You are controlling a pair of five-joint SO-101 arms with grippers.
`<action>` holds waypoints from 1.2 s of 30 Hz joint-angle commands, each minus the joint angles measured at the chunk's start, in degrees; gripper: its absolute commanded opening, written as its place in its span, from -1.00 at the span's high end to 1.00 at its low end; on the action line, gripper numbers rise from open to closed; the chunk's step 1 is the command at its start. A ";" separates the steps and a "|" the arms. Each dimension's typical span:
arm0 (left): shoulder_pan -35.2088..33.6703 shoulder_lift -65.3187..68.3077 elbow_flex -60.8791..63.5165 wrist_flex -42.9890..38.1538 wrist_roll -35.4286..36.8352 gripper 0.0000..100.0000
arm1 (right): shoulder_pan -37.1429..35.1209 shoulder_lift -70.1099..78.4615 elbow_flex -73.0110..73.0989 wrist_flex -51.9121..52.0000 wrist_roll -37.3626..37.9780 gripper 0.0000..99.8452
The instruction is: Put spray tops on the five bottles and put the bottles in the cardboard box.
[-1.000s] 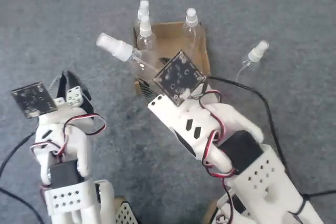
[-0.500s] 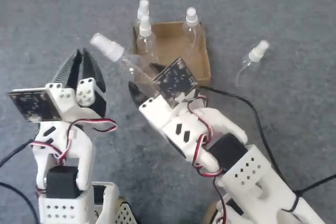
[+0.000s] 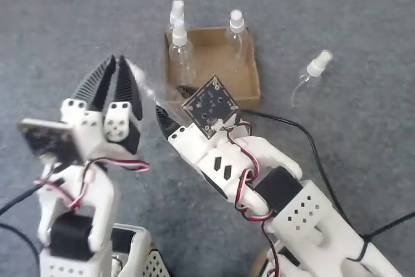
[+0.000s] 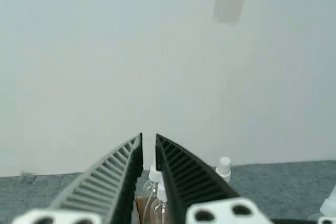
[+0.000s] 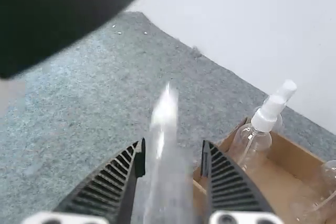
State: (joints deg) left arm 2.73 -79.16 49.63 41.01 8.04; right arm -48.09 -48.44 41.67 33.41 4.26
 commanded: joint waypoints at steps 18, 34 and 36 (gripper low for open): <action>-31.74 -0.79 0.04 14.86 1.93 0.92 | 0.92 2.33 -8.26 11.82 3.08 0.76; -31.82 -0.79 13.67 11.52 6.95 0.92 | -3.21 25.54 -15.91 23.25 2.90 0.49; -31.82 -0.79 14.81 10.46 6.95 0.92 | -4.09 27.74 -16.00 23.25 2.99 0.49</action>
State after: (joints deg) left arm -28.75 -79.08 63.78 54.99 14.37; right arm -50.55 -21.63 29.63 56.35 6.46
